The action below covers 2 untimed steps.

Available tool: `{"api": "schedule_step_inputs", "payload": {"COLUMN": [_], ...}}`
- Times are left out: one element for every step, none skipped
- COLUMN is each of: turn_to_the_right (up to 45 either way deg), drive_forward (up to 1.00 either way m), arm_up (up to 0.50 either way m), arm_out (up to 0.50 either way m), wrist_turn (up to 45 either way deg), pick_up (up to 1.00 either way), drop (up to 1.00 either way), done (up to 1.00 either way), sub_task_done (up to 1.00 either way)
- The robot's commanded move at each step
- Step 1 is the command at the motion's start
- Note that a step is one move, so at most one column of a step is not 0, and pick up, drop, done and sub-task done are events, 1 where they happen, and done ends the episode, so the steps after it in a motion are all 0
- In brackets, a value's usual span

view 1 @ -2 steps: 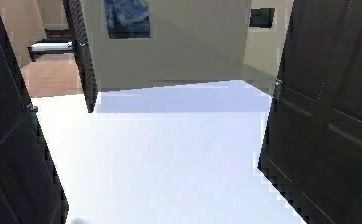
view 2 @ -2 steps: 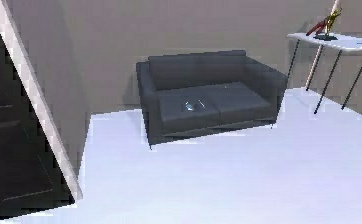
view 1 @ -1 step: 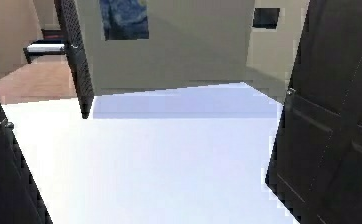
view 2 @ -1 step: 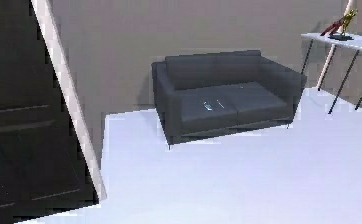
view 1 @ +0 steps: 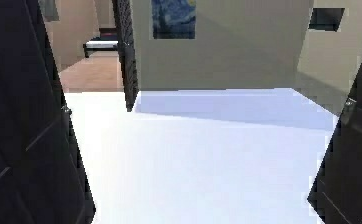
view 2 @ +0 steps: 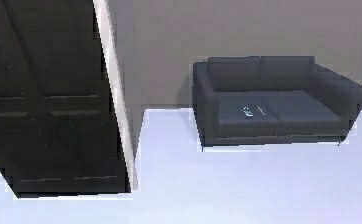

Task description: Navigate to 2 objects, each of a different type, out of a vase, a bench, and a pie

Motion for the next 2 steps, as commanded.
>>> {"api": "schedule_step_inputs", "payload": {"turn_to_the_right": [0.0, -6.0], "drive_forward": [1.0, 0.0], "arm_up": [0.0, 0.0], "arm_out": [0.0, 0.0], "wrist_turn": [0.0, 0.0], "pick_up": [0.0, 0.0], "drop": [0.0, 0.0], "done": [0.0, 0.0], "sub_task_done": [0.0, 0.0]}}
